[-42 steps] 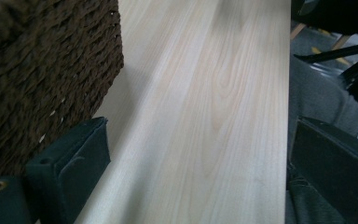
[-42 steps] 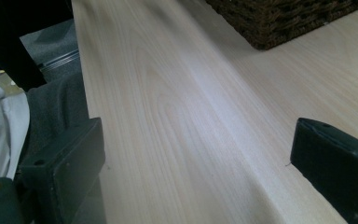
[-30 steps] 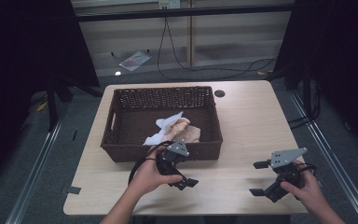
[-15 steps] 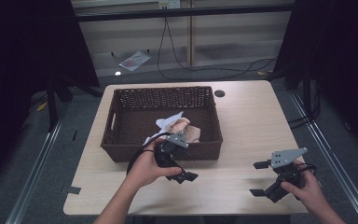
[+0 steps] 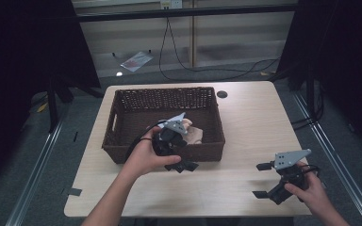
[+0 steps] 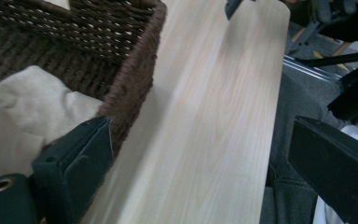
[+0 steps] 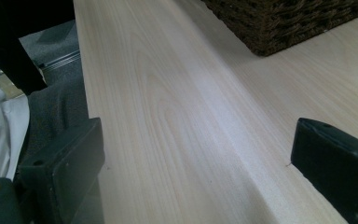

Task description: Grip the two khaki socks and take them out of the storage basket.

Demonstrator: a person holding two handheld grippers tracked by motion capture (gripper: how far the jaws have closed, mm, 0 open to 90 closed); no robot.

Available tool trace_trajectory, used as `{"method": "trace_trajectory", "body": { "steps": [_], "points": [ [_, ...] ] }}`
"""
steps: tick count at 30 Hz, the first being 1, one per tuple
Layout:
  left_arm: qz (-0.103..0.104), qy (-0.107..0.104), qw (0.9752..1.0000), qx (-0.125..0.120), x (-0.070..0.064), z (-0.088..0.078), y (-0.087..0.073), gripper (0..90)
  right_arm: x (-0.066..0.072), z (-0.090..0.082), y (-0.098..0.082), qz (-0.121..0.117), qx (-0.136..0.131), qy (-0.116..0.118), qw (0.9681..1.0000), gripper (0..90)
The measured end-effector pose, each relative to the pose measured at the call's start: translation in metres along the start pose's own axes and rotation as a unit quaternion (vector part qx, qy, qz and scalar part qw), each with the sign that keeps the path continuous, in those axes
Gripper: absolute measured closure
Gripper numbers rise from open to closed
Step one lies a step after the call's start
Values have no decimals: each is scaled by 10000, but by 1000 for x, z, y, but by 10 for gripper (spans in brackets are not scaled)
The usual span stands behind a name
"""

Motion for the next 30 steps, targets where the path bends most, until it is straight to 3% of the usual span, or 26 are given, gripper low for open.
{"method": "trace_trajectory", "body": {
  "steps": [9, 15, 17, 24, 30],
  "points": [
    [-137, 66, 9998, -145, 11, -14, 15, 65, 0, 0, 0, -25, 4, -3, 10000, 23],
    [-189, 274, 9993, -151, 26, -20, 23, 66, 1, 0, 0, -23, 3, 8, 10000, 23],
    [-311, 401, 9984, -262, 35, -21, 27, 66, 1, 1, 0, -24, 30, 0, 10000, 24],
    [-363, 651, 9971, -146, 54, -21, 30, 73, 1, 0, 1, -29, -2, 2, 10000, 24],
    [-512, 929, 9943, -141, 74, -19, 31, 93, 1, -1, 1, -32, -3, -1, 10000, 24]
  ]
}}
Point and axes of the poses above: each handheld gripper's, and its own axes: z roughly forward along the jaws, y roughly out of its top, x roughly to its left, the point moved 6 cm from there along z, roughly forward along the jaws, and after that the axes turned 11 degrees about -z, right-handed, at the moved point
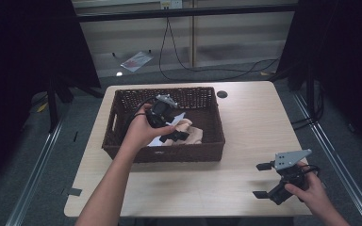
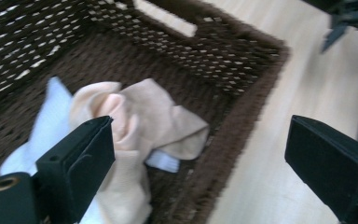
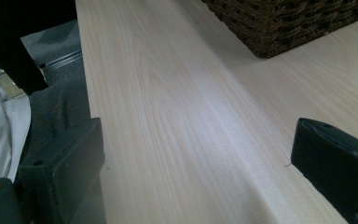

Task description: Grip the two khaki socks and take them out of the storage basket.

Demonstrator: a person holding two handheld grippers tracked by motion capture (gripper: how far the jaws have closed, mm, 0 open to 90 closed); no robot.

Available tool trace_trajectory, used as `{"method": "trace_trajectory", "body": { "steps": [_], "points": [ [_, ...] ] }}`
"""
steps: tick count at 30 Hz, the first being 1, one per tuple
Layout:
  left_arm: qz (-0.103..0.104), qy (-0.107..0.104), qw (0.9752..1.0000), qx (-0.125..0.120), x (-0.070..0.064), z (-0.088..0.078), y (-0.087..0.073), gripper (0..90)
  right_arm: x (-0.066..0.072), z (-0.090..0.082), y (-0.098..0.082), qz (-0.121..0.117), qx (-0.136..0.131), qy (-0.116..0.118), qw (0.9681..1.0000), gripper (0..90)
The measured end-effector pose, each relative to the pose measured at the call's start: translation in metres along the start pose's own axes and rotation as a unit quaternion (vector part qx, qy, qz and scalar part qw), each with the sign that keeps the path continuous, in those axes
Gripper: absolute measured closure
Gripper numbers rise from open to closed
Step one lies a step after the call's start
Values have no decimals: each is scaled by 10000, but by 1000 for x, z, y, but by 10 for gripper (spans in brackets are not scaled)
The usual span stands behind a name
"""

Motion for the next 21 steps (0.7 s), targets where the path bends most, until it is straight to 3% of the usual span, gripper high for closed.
{"method": "trace_trajectory", "body": {
  "steps": [1, 3, 4, 6, 12, 15, 20, 21],
  "points": [
    [-203, 72, 9997, -84, 7, 3, 1, 104, 0, 0, 0, -8, -6, 3, 10000, 23],
    [-221, 116, 9997, -65, 11, 5, 0, 116, 0, 0, 0, -9, -9, 3, 10000, 23],
    [-382, 158, 9991, -91, 17, 9, -1, 129, 0, 0, 0, -5, 0, 0, 10000, 23],
    [-303, 192, 9994, 8, 23, 10, -2, 132, 0, 0, 0, -5, -3, 4, 10000, 23],
    [-536, 350, 9979, 47, 46, 21, -9, 248, 0, -1, 1, -21, -6, 0, 10000, 23],
    [-619, 428, 9971, 63, 50, 24, -11, 296, 0, -1, 1, -21, -9, 7, 10000, 23],
    [-521, 487, 9974, 143, 54, 29, -10, 375, 1, 0, 1, -22, -13, 26, 10000, 24],
    [-612, 498, 9969, 73, 54, 30, -9, 376, 1, 0, 1, -21, -19, 23, 10000, 23]
  ]
}}
Point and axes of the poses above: each handheld gripper's, and its own axes: z roughly forward along the jaws, y roughly out of its top, x roughly to its left, the point moved 6 cm from there along z, roughly forward along the jaws, and after that the axes turned 11 degrees about -z, right-handed, at the moved point
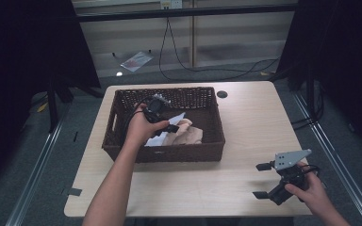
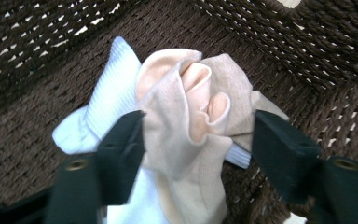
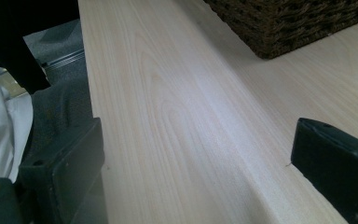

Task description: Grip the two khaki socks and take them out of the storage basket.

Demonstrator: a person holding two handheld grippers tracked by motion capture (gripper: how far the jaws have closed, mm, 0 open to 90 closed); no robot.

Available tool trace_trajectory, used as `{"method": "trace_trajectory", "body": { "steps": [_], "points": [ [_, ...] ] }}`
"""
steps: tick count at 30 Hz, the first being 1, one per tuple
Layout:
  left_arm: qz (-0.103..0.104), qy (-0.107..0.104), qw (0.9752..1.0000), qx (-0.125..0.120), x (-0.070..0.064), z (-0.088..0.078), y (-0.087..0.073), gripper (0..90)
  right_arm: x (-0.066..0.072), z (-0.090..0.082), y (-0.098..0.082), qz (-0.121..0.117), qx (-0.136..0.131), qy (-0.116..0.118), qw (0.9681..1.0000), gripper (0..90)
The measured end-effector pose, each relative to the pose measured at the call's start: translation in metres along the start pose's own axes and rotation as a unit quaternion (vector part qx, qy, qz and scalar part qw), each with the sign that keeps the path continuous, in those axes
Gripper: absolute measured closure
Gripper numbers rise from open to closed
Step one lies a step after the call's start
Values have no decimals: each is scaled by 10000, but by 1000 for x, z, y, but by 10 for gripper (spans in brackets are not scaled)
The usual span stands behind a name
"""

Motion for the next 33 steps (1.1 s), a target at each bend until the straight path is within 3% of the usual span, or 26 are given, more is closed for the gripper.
{"method": "trace_trajectory", "body": {
  "steps": [1, 4, 7, 16, 18, 19, 21, 33],
  "points": [
    [-5, 64, 10000, -1, 1, 2, 1, 430, 0, 0, 0, -1, -3, 1, 10000, 23],
    [-38, 103, 9999, 28, 4, 5, 1, 461, 0, 0, 0, -15, -1, 9, 10000, 23],
    [-47, 176, 9998, 47, 7, 9, 1, 589, 1, 1, -1, -12, 28, 18, 10000, 23],
    [-90, 177, 9997, 133, 5, 16, 3, 679, 0, 1, -1, -25, 40, 11, 10000, 23],
    [-70, 194, 9996, 191, 6, 17, 3, 769, 1, 0, 0, -18, 13, 15, 10000, 23],
    [-70, 229, 9995, 205, 7, 17, 3, 769, 1, 0, 0, -18, 13, 15, 10000, 23],
    [-98, 220, 9996, 131, 6, 13, 4, 893, 0, 0, 0, -20, 17, 14, 10000, 23],
    [-313, 261, 9992, 56, 7, -16, 18, 898, 0, 0, 0, -19, 0, 3, 10000, 23]
  ]
}}
Point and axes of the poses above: each handheld gripper's, and its own axes: z roughly forward along the jaws, y roughly out of its top, x roughly to its left, the point moved 6 cm from there along z, roughly forward along the jaws, and after that the axes turned 11 degrees about -z, right-handed, at the moved point
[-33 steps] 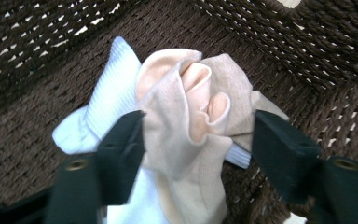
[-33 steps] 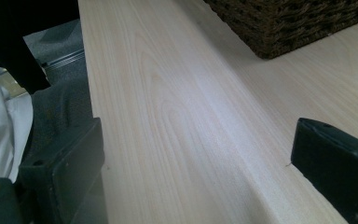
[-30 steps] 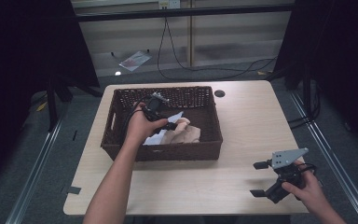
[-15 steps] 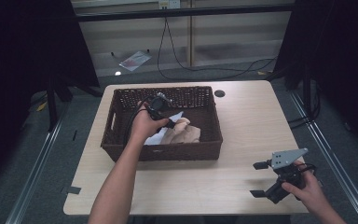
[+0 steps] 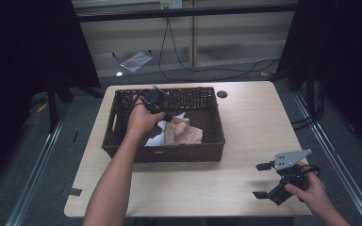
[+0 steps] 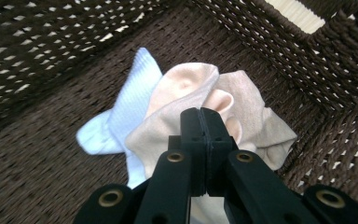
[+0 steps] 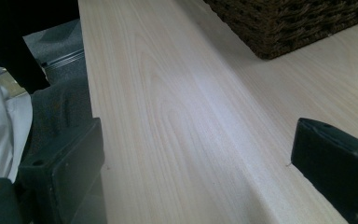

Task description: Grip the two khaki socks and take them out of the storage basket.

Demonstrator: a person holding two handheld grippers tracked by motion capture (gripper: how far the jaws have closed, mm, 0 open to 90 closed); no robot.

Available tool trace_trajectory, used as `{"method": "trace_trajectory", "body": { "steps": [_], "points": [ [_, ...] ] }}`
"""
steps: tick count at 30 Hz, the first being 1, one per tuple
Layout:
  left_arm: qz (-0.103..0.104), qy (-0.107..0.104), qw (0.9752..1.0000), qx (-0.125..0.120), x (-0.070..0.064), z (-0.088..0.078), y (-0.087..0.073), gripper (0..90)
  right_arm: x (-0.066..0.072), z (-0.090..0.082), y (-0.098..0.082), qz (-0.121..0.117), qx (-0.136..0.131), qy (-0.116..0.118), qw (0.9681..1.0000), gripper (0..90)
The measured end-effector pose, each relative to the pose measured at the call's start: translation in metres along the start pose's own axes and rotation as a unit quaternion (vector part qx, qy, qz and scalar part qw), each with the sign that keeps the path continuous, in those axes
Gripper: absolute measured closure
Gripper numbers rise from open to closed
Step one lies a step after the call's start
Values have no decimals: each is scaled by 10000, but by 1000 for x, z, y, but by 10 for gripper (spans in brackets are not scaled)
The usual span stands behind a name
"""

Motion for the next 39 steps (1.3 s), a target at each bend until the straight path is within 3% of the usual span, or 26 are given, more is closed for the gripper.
{"method": "trace_trajectory", "body": {
  "steps": [7, 8, 9, 12, 13, 15, 20, 28, 39],
  "points": [
    [-95, -12, 10000, 8, -1, -21, 8, 898, 0, 0, 0, -10, 19, 14, 10000, 23],
    [50, 5, 10000, 86, 1, -26, 9, 898, 0, 1, 0, -21, 13, 17, 10000, 23],
    [50, 5, 10000, 86, 1, -26, 9, 898, 0, 1, 0, -21, 13, 17, 10000, 23],
    [-105, -49, 9999, 48, -3, -34, 11, 898, 0, 1, 0, -11, 30, 5, 10000, 23],
    [-33, -46, 9999, 89, -3, -38, 12, 898, 0, 1, 0, -2, 30, 2, 10000, 23],
    [-124, -126, 9998, 67, -7, -44, 13, 898, 0, 1, 0, -2, 32, 0, 10000, 23],
    [-113, -226, 9995, 178, -13, -61, 16, 898, 0, 1, 0, -2, 23, 12, 10000, 23],
    [-86, -479, 9981, 370, -26, -75, 16, 898, 0, 1, 0, -7, 20, 22, 10000, 23],
    [14, -631, 9968, 488, -43, -92, 21, 898, 1, 1, 1, -17, 7, 27, 10000, 23]
  ]
}}
Point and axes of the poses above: each handheld gripper's, and its own axes: z roughly forward along the jaws, y roughly out of its top, x roughly to its left, the point moved 6 cm from there along z, roughly forward along the jaws, and after that the axes turned 11 degrees about -z, right-handed, at the moved point
